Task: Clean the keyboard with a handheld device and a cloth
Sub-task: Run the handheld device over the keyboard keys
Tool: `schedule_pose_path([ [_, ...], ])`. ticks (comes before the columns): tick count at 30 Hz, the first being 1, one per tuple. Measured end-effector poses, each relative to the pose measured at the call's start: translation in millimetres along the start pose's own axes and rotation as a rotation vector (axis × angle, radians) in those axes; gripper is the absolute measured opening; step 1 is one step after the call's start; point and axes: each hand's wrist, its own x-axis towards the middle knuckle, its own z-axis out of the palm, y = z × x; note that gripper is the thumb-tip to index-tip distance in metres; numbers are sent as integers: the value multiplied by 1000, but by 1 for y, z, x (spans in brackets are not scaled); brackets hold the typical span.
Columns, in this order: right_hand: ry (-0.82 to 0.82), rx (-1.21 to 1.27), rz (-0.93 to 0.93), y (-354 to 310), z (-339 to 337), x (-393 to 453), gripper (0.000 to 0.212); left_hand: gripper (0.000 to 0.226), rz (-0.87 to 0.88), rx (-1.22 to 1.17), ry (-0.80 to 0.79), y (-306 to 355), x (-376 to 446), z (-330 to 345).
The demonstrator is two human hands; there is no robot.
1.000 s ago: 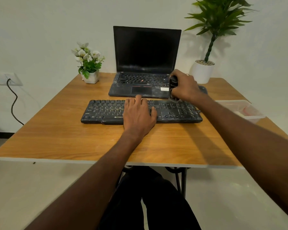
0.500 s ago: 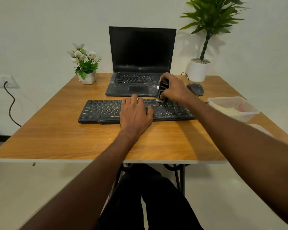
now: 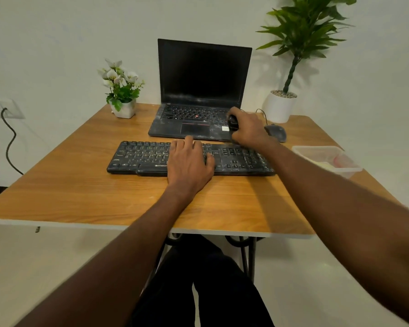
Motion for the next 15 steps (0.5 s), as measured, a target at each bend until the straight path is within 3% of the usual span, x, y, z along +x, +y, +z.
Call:
schedule_pose_path([
  [2, 19, -117, -3, 5, -6, 1, 52, 51, -5, 2, -9, 0, -1, 0],
  [6, 50, 126, 18, -2, -14, -6, 58, 52, -3, -3, 2, 0, 1, 0],
  [10, -79, 323, 3, 5, -16, -19, 62, 49, -2, -28, 7, -1, -1, 1],
  [15, -28, 189, 5, 9, -27, -20, 65, 47, -8, -58, 7, 1, -2, -2],
])
